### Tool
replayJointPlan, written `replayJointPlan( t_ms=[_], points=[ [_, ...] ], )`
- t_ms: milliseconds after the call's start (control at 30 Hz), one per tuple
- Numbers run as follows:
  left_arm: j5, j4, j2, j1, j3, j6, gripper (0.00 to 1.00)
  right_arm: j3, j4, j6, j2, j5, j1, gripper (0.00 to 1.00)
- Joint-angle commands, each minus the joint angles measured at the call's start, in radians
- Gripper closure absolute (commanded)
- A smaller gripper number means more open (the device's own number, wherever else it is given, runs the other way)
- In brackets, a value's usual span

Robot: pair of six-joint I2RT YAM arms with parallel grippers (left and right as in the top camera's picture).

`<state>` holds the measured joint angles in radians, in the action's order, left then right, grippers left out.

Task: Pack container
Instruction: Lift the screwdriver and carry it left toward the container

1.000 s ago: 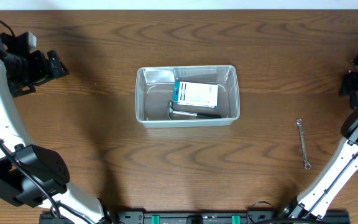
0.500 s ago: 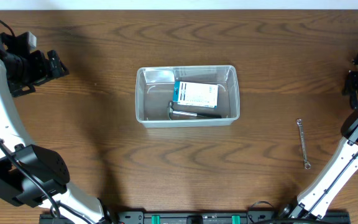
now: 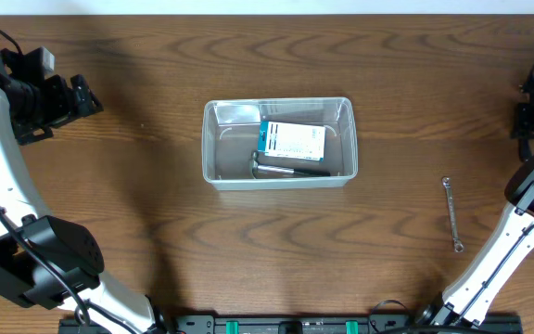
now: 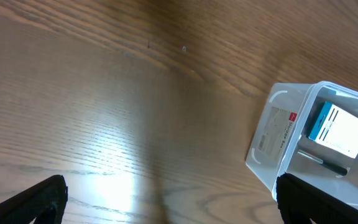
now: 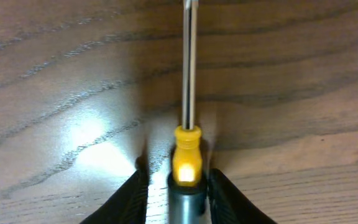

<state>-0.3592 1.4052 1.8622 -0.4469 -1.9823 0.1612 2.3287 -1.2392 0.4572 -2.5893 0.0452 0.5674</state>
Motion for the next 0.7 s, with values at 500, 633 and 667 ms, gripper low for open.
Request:
replayJointPlan(
  t_ms=[500,633,667],
  points=[
    [0.012,0.000,0.010,0.000,0.002,0.006,0.02,0.007,-0.015,-0.034,-0.003,0.011,-0.022,0.83],
    [0.012,0.000,0.010,0.000,0.002,0.006,0.02,0.007,-0.025,-0.034,-0.003,0.011,-0.031,0.84],
    [0.012,0.000,0.010,0.000,0.002,0.006,0.02,0.007,-0.026,-0.035,-0.003,0.011,-0.032,0.85]
  ],
)
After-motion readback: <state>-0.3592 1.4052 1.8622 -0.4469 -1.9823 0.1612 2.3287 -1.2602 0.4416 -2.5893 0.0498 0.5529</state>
